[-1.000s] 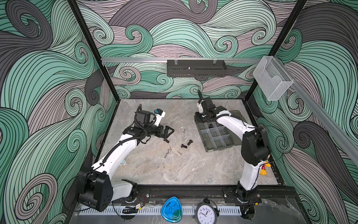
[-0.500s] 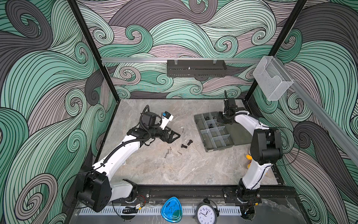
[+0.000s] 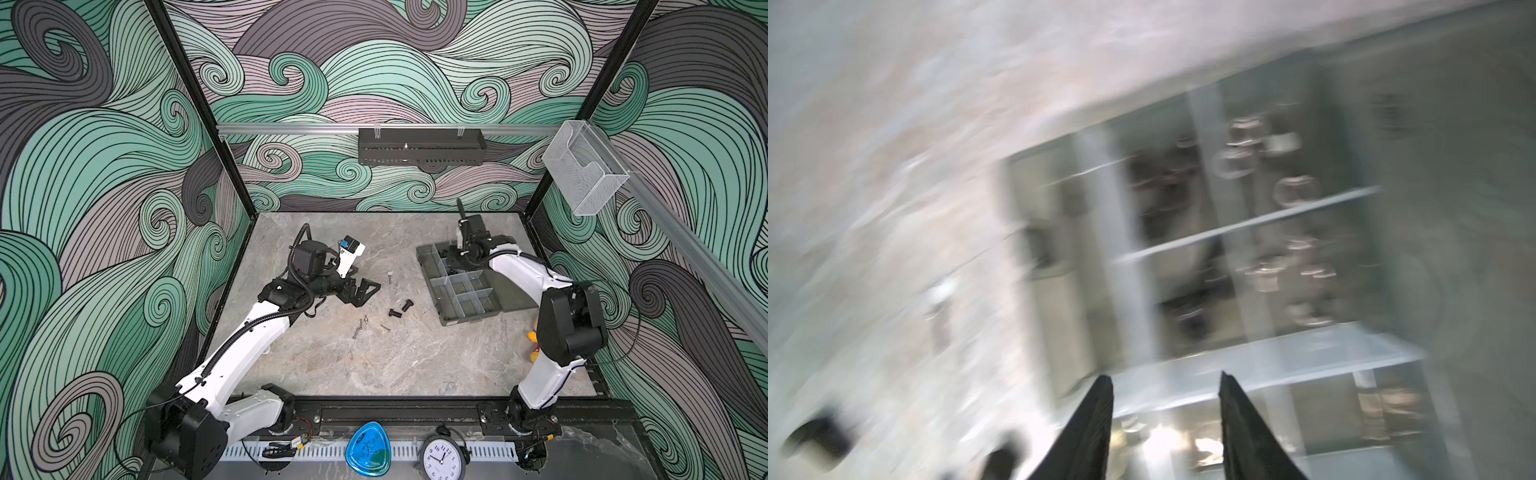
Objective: Sort the screws and nuts into containers
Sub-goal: Pick up the nut from the center of the table.
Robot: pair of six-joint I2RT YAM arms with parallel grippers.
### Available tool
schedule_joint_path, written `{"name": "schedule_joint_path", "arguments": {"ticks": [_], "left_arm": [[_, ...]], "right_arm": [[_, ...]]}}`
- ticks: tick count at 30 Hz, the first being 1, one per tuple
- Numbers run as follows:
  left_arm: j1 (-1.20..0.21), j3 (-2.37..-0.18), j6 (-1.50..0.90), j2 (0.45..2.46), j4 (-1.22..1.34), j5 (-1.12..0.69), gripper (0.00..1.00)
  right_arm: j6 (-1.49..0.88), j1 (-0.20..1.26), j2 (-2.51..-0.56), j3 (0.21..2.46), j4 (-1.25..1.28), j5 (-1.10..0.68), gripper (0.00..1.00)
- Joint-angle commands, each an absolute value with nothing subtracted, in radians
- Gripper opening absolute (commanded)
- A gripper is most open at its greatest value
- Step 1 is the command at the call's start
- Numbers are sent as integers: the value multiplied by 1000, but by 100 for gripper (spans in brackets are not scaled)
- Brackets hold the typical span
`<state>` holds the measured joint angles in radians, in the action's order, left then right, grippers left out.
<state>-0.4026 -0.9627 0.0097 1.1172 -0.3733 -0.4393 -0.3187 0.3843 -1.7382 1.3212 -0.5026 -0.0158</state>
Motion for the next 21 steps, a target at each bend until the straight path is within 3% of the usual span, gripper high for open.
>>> {"name": "schedule_joint_path", "arguments": {"ticks": [1,7,11,16,21], "left_arm": [[-407,-992,-62,1070,-538,-188,99],[-403,-870,-247,906,-658,-203,99],[-404,-754,-317,756,-649,-212,99],[-404,-678,-342,605,-646,-176,99],[-404,-669,-332,570,-647,-123,99]], "right_arm": [[-400,573,-1709,1272,-445,-65,42],[-474,840,-1809,1271,-389,-17,40],[-500,894,-1888,1320,-420,-57,40],[-548,943,-1950,1345,-427,-92,32],[-561,974,-1992,1386,-443,-88,32]]}}
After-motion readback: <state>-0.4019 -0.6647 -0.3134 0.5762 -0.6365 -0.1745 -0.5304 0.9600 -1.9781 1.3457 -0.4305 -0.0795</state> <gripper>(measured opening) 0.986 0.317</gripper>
